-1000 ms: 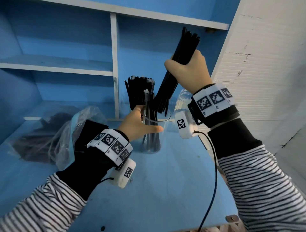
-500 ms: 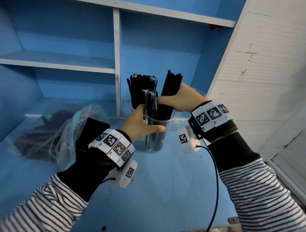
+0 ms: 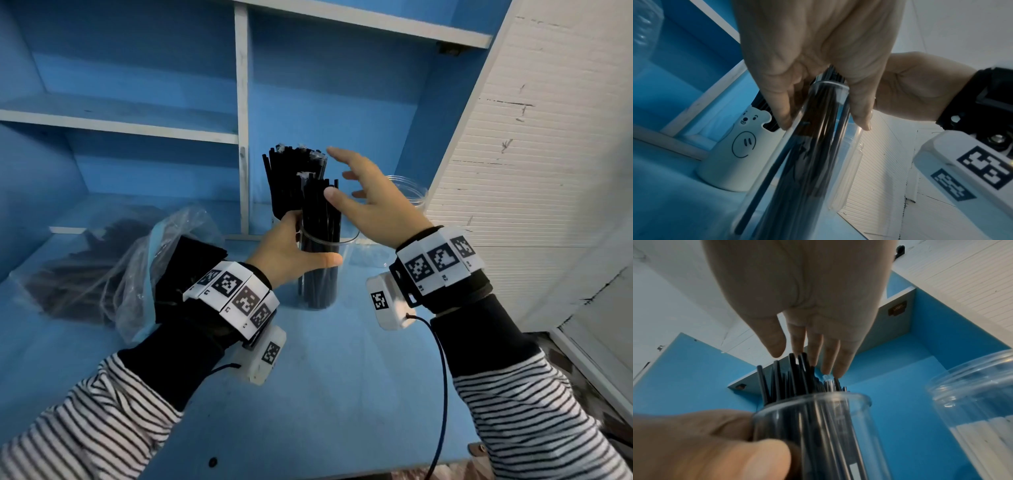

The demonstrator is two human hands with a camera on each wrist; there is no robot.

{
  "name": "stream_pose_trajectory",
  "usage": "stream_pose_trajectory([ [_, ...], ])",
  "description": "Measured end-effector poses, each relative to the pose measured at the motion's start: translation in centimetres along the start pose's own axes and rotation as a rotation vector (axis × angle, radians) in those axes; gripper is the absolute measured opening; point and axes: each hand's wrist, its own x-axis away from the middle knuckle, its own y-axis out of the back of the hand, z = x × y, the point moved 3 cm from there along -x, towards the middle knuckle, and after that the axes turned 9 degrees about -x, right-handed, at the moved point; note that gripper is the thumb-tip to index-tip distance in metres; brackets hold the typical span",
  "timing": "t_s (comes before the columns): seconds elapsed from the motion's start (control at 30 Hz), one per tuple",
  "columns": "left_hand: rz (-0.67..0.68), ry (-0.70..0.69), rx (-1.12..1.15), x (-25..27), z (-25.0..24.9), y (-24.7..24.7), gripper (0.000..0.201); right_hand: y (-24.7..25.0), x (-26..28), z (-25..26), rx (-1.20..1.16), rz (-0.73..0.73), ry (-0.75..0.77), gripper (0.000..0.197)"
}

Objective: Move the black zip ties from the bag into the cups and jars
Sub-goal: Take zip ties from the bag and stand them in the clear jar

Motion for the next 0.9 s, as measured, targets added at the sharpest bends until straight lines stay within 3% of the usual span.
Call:
stream_pose_trajectory([
  [0.13,0.008,0.024,0.022,0.0,0.0,-0.3,0.089,-1.3,0.2,0.0,0.032,0.113,0.045,0.043],
  [0.2,0.026,0.019,0.016,0.2,-0.3,-0.2,0.086,-1.6,0.4,0.1,0.062,0.100,0.050,0.043],
  [0.33,0.072,-0.018,-0.077,1.2,-0.7,0.9,0.086,-1.0,1.2,2.0,0.050,-0.158,0.202,0.043],
  [0.43,0.011,0.003,-0.146,2.4,0.2,3.1,0.087,-0.9,2.5,3.6,-0.021,-0.365,0.314,0.031],
  [0.53,-0.120,-0.025,-0.085,4.2,0.8,6.4,0.061,-2.3,3.6,4.9,-0.113,-0.401,0.355,0.011],
  [0.63,-0.265,-0.077,-0.134,6.1,1.1,10.2,0.031,-5.3,4.3,5.1,-0.231,-0.207,0.298,0.007],
  [0.73,-0.355,-0.074,-0.210,7.3,2.5,13.4,0.028,-9.0,5.0,4.8,-0.197,0.091,0.201,0.011],
  [0.83,-0.330,-0.024,-0.312,8.2,4.7,15.1,0.024,-12.8,6.1,4.9,-0.069,0.506,0.078,0.022],
  [0.9,-0.278,0.017,-0.367,8.8,5.7,15.4,0.028,-15.0,7.0,5.2,-0.010,0.705,0.020,0.027],
])
